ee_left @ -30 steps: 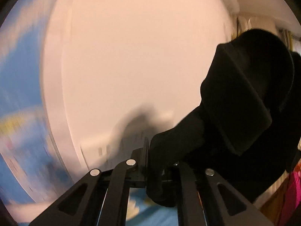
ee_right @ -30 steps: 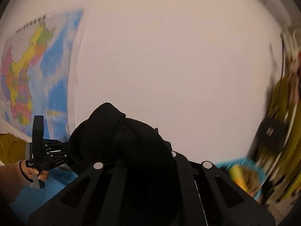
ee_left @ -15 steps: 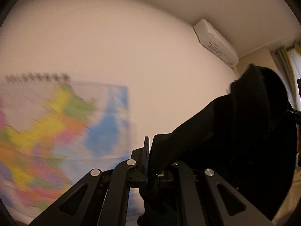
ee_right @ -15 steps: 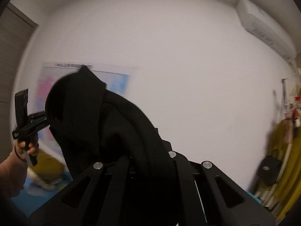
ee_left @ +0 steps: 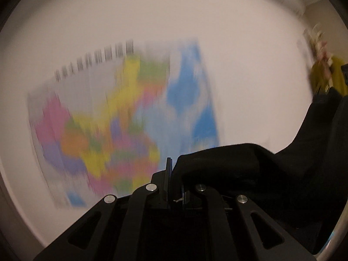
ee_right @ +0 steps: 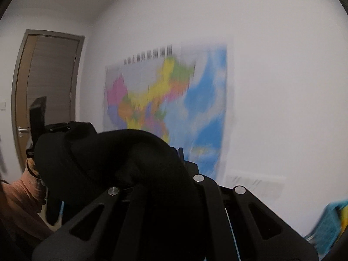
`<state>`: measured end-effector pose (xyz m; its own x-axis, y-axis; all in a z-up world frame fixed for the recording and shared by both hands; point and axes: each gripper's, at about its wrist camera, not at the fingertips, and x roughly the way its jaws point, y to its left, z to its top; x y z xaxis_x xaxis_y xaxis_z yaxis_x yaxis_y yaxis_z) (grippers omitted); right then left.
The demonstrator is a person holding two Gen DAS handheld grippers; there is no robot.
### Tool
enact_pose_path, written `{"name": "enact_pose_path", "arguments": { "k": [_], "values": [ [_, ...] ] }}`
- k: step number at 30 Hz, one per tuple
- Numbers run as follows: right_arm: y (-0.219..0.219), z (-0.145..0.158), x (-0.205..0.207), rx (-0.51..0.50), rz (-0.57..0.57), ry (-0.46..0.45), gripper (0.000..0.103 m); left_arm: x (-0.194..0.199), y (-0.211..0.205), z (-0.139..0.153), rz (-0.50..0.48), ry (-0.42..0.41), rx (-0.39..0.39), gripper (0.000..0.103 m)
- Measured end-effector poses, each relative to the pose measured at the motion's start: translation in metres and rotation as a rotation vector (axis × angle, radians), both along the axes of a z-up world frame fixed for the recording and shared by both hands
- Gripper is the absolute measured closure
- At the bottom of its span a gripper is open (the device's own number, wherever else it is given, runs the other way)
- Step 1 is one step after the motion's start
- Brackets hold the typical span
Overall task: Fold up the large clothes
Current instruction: 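Lift the black shirt high with both grippers and shake it out, then lower the black shirt onto the bed with both grippers, collar away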
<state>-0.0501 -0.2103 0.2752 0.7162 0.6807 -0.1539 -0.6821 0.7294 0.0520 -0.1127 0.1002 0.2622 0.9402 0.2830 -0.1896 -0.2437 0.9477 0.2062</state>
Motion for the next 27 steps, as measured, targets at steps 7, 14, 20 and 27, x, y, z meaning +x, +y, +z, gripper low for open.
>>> {"name": "enact_pose_path", "arguments": {
  "k": [7, 14, 20, 27],
  "values": [
    [0.085, -0.15, 0.151, -0.16, 0.002, 0.364, 0.101, 0.145, 0.083, -0.181, 0.106, 0.395, -0.176, 0.099],
    [0.099, -0.249, 0.242, -0.135, -0.034, 0.663, 0.101, 0.21, 0.127, -0.252, 0.086, 0.552, -0.324, 0.099],
    [0.072, -0.274, 0.3, -0.014, -0.116, 0.828, 0.084, 0.252, 0.155, -0.263, 0.052, 0.677, -0.453, 0.095],
    [0.051, -0.31, 0.319, 0.045, -0.261, 0.933, 0.049, 0.282, 0.185, -0.29, 0.109, 0.746, -0.558, 0.063]
  ]
}}
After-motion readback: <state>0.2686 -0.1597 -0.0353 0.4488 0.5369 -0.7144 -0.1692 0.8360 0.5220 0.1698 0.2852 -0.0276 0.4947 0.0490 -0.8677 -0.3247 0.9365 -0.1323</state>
